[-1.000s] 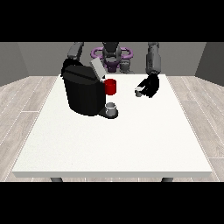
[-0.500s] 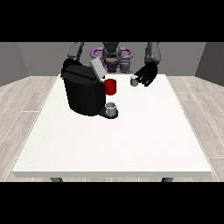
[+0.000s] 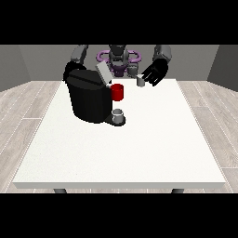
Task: Insert the coffee pod into the coffee machine and close the lid
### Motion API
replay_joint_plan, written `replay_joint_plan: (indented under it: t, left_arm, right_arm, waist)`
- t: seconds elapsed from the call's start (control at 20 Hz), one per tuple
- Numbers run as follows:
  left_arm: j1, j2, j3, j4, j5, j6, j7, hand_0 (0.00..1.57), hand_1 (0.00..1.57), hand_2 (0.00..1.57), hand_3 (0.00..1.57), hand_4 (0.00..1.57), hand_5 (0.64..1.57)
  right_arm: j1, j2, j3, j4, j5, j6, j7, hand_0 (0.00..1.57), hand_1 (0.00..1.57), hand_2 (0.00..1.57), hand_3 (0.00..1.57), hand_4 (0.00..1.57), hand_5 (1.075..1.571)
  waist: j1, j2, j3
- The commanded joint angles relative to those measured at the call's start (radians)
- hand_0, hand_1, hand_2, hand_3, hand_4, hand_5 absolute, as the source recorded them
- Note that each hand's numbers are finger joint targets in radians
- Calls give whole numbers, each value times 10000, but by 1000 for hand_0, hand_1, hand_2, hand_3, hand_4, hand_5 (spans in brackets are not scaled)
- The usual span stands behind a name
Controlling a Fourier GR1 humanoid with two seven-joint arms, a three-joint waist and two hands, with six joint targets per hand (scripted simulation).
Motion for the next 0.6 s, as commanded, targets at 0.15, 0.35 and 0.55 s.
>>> replay_joint_plan:
  t: [0.15,0.35,0.55]
  left_arm:
    - [-1731,578,594,98,152,-589,1074,1248,1248,1292,1237,515,1571]
    - [-1608,208,559,119,-57,56,1046,1239,1239,1262,1198,476,1571]
    - [-2596,929,939,222,158,-509,976,1264,1264,1319,1251,516,1571]
  right_arm:
    - [-254,319,384,72,71,-121,-426,0,0,0,0,495,1571]
    - [-765,207,341,-465,-12,30,266,0,0,0,0,521,1571]
    - [-1034,113,254,-426,92,-141,-159,0,0,0,0,492,1571]
  waist:
    - [-646,482,3]
    - [-831,487,-1]
    - [-1179,1310,1]
